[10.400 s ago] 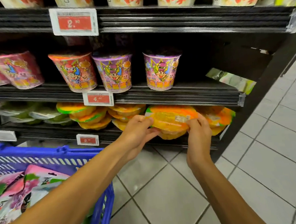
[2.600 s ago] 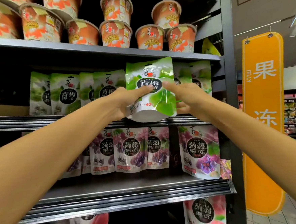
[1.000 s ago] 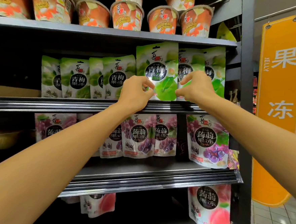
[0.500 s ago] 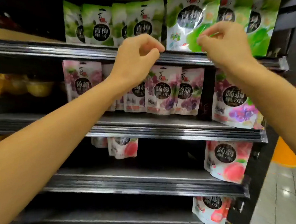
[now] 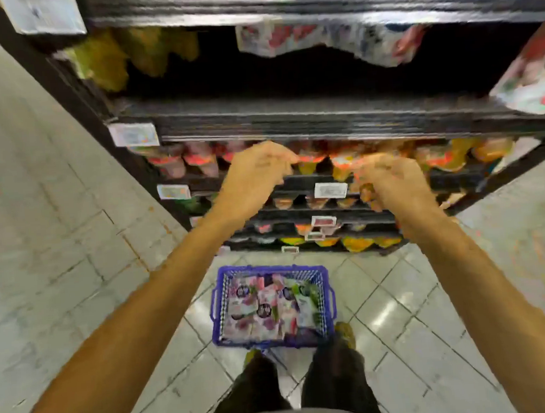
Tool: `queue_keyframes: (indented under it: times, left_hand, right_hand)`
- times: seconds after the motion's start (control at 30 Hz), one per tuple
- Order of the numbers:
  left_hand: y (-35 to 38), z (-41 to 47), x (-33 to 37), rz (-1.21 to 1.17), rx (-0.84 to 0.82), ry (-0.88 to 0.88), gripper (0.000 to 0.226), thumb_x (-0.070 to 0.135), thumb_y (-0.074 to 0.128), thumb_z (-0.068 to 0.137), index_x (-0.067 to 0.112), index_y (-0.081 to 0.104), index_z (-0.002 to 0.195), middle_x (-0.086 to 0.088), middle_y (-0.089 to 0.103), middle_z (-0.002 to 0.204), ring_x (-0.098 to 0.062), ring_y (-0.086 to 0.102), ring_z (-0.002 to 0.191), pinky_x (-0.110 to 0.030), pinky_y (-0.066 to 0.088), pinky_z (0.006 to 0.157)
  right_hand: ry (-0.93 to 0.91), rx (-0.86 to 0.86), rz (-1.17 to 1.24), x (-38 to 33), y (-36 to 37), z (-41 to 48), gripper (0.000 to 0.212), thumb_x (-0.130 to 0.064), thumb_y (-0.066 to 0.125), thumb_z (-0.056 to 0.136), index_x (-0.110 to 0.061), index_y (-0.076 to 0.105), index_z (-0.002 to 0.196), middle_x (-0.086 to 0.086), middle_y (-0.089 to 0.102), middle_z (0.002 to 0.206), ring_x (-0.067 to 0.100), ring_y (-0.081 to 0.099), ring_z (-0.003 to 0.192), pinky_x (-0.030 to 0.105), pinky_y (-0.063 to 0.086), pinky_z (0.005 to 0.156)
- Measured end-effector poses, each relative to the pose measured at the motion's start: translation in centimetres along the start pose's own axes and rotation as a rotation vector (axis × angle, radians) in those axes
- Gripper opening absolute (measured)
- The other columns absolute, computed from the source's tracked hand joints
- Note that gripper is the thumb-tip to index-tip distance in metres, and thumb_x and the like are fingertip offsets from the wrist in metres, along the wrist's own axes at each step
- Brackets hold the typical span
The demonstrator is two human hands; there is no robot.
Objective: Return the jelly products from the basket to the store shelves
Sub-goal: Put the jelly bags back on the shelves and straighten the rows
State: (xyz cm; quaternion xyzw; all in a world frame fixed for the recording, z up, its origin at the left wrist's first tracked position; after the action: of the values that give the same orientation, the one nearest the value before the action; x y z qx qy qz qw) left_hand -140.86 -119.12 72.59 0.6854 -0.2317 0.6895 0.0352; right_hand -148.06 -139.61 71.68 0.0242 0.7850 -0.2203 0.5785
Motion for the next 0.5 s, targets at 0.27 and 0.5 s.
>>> queue_keyframes:
  times: [0.27,0.5]
  left_hand:
    - [4.7,-7.1,-31.2,-0.018,-0.042,-0.57,0.02,0.003,0.053,0.096,0.012,0.069,0.092,-0.001,0.068,0.081,-0.004,0.062,0.069,-0.021,0.051,0.068]
    - [14.7,-10.5,-53.8,-0.102,-0.041,-0.885,0.025,-0.007,0.051,0.096,0.01,0.063,0.083,-0.004,0.062,0.069,-0.001,0.058,0.043,-0.013,0.041,0.039]
  right_hand:
    - [0.536,-0.064,0.035,28.7,12.5,-0.2,0.021,0.0,0.055,0.094,-0.01,0.064,0.077,0.011,0.061,0.071,0.015,0.054,0.052,0.014,0.04,0.04]
    - [0.817,0.051,0.022,53.7,17.8,2.3,0.005,-0.01,0.063,0.085,-0.012,0.062,0.08,0.011,0.061,0.076,0.025,0.052,0.066,0.032,0.045,0.063]
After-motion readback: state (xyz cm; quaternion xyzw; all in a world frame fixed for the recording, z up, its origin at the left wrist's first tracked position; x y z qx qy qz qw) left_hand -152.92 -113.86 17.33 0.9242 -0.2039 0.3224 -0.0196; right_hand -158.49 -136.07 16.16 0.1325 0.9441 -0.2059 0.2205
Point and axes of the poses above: each hand's wrist, its own z-axis towards the middle knuckle, its own y-axis out of the palm, x = y × z, the point moved 8 cm from there along z, towards the middle knuckle
